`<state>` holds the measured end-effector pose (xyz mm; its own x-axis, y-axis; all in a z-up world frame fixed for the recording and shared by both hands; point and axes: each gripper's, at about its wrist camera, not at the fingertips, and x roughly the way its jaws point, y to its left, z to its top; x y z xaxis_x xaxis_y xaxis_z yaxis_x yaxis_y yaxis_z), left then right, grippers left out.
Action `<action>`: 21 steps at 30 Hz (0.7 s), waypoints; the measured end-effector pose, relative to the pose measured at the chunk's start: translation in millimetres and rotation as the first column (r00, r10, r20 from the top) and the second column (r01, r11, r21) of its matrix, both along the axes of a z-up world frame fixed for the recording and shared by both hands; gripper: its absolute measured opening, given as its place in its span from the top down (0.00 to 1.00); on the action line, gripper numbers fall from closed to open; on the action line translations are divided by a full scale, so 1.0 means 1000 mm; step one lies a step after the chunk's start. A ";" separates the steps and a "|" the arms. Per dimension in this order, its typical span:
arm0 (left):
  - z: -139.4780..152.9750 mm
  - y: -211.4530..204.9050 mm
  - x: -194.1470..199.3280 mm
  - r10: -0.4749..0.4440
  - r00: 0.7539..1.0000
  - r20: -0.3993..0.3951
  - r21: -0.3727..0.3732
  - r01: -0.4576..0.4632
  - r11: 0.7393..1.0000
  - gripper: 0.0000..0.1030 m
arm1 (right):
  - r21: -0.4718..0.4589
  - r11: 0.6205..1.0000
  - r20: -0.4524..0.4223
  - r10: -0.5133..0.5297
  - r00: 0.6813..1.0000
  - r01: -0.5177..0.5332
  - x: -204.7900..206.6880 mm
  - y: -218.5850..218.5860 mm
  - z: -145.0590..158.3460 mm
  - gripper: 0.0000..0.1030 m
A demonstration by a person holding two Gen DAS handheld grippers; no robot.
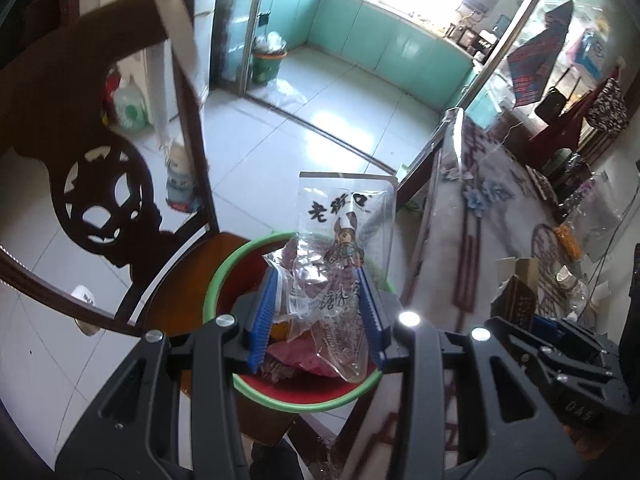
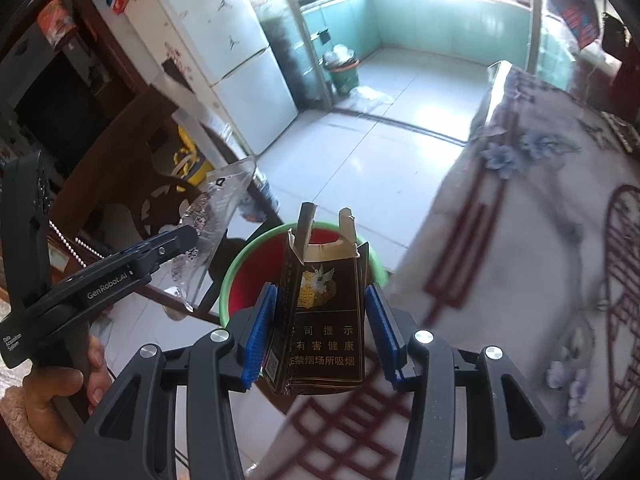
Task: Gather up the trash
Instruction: 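Open both tools over the red bucket to drop the bag and box, then grasp the clear water bottle with the right tool while the left tool grasps the paper cup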
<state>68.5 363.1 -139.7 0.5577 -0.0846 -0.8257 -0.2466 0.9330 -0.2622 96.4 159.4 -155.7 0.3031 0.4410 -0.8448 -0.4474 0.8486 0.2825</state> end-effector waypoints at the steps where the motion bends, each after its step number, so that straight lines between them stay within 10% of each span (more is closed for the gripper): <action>1: -0.003 0.002 0.001 0.001 1.000 -0.009 -0.002 -0.001 1.000 0.62 | 0.004 1.000 -0.014 0.008 1.000 -0.008 0.002 0.005 -0.003 0.54; 5: -0.011 0.010 0.004 0.014 1.000 -0.027 0.002 -0.014 1.000 0.27 | 0.004 0.999 0.012 -0.038 0.999 0.038 0.004 0.004 -0.005 0.26; 13: -0.006 -0.012 0.009 -0.042 0.999 0.002 -0.014 0.042 0.999 0.24 | -0.040 0.952 0.076 -0.299 0.951 0.302 0.015 -0.081 0.004 0.26; 21: 0.014 -0.100 0.022 -0.208 0.976 0.065 -0.031 0.210 0.977 0.21 | -0.029 0.681 0.155 -0.720 0.676 0.732 0.018 -0.297 0.025 0.26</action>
